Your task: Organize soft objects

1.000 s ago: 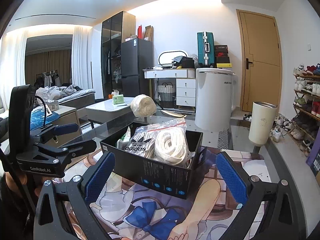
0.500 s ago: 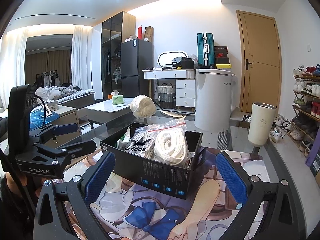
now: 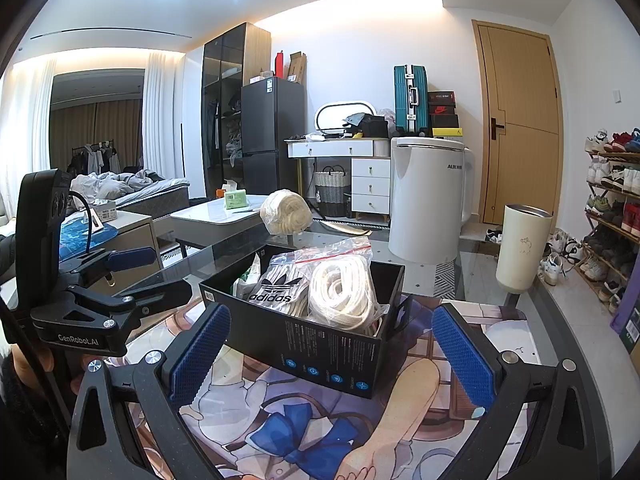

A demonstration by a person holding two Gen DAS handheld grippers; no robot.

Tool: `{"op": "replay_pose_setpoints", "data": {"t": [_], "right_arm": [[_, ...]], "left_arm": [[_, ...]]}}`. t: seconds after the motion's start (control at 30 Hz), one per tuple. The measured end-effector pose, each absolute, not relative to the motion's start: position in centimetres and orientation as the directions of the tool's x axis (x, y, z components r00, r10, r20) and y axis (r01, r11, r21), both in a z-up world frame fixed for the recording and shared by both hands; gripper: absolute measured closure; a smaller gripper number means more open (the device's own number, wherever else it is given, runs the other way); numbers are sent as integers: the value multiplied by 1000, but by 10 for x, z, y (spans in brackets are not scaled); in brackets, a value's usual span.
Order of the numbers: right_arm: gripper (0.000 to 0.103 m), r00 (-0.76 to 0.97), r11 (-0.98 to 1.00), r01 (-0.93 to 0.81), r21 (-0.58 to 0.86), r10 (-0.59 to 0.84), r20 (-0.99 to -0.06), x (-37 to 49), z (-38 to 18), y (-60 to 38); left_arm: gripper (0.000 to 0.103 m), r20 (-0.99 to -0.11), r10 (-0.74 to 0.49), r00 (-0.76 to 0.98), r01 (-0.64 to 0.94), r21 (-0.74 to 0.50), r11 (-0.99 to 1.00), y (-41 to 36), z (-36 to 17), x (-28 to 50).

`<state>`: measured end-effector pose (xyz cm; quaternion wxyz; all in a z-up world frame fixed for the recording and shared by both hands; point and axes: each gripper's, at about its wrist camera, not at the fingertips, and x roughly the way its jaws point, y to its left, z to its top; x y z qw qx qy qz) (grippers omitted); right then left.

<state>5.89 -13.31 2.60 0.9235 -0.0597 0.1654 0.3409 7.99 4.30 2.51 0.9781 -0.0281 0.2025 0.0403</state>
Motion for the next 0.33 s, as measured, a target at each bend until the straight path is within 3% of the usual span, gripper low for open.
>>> {"op": "replay_pose_setpoints", "data": {"t": [0.33], "right_arm": [[0, 713, 761, -649, 2, 610, -346, 59, 26, -133]], "left_arm": [[0, -387, 74, 919, -89, -21, 996, 40, 26, 78]]}}
